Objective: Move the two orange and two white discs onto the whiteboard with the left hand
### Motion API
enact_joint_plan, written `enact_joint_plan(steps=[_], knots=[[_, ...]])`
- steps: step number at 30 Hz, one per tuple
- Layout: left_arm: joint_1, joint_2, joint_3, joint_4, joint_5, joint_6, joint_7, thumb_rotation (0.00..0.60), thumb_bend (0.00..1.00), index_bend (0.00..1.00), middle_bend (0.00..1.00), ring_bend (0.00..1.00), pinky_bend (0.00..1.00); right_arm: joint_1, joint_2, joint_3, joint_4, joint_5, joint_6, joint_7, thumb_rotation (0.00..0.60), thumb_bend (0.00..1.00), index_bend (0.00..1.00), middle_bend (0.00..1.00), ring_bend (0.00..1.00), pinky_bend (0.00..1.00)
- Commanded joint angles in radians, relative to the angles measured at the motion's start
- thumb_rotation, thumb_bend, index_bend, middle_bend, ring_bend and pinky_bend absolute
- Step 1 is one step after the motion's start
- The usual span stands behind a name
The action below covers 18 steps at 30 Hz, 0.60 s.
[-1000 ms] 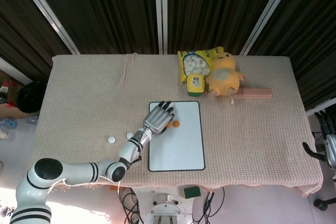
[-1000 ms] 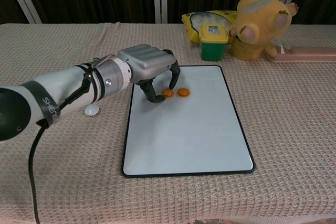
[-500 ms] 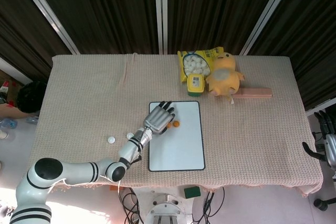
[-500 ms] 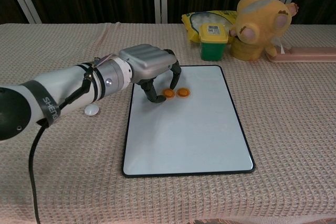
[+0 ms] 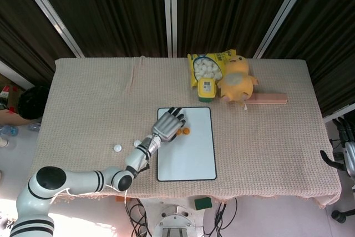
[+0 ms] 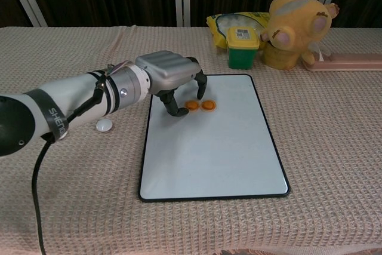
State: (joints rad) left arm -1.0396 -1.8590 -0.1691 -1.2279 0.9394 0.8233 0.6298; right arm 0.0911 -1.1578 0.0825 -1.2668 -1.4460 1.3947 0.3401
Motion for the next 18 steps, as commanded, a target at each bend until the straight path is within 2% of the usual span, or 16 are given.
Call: enact_joint_plan(steps=[1, 13, 18], knots=[[0.0, -0.001, 0.002, 0.001, 0.0, 0.0, -0.001, 0.6, 0.28, 0.2, 0.23, 0.06, 0.14, -0.004, 0.003, -0.003, -0.005, -0.006, 0.006, 0.006, 0.6, 0.28, 0.0, 0.0, 0.0, 0.0], [0.009, 0.019, 0.008, -0.037, 0.005, 0.017, 0.002, 0.599, 0.28, 0.15, 0.22, 0.06, 0.14, -0.004, 0.005, -0.004, -0.008, -0.015, 0.014, 0.014, 0.6, 0.28, 0.0, 0.0, 0.0, 0.0], [0.026, 0.063, 0.011, -0.107, 0.014, 0.05, 0.008, 0.596, 0.24, 0.15, 0.22, 0.06, 0.14, -0.006, 0.01, -0.003, -0.014, -0.016, 0.018, 0.012, 0.6, 0.28, 0.0, 0.0, 0.0, 0.0]])
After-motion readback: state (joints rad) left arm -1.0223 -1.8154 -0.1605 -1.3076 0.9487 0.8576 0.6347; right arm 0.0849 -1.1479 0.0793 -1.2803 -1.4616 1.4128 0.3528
